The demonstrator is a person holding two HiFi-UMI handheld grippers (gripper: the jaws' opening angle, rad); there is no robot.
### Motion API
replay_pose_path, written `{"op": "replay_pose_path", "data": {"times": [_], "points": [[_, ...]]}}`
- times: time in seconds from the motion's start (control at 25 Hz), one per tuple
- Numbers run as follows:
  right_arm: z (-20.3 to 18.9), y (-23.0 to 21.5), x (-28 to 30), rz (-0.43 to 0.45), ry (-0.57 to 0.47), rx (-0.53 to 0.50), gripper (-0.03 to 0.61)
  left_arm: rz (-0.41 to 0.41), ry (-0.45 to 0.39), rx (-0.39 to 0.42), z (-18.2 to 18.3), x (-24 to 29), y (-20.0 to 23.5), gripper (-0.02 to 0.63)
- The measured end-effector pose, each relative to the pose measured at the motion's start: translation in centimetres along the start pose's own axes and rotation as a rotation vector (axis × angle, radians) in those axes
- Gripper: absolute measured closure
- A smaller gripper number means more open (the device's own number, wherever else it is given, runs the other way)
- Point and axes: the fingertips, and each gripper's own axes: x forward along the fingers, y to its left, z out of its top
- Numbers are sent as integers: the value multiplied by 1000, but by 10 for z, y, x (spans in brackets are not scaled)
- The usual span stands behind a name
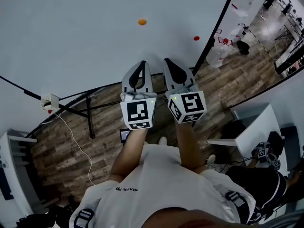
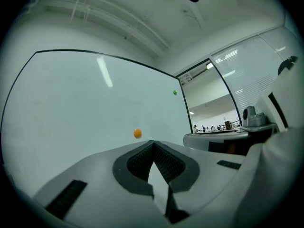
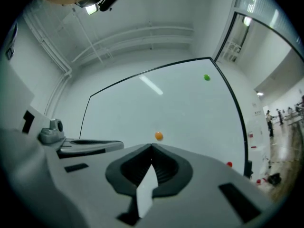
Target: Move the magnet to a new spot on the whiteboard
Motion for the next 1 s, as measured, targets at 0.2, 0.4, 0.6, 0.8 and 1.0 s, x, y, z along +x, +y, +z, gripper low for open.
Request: {"op": "replay_pose_path", "data": {"times": [0.2,0.4,0.6,0.8,1.0], "points": [[3,7,17,-5,1,-11,566,-13,4,-18,-1,10,16,611],[7,7,28,-19,-9,-21,565,-29,2,-16,-3,15,21,611],[7,4,47,-19,-4,-27,565,-34,-9,-22,-4,23,30,611],[7,0,62,-14,7,-41,565,-37,-21,-20,-4,29,32,611],[7,-3,78,-4,6,-40,565,-35,-32,-21,-3,32,37,611]]}}
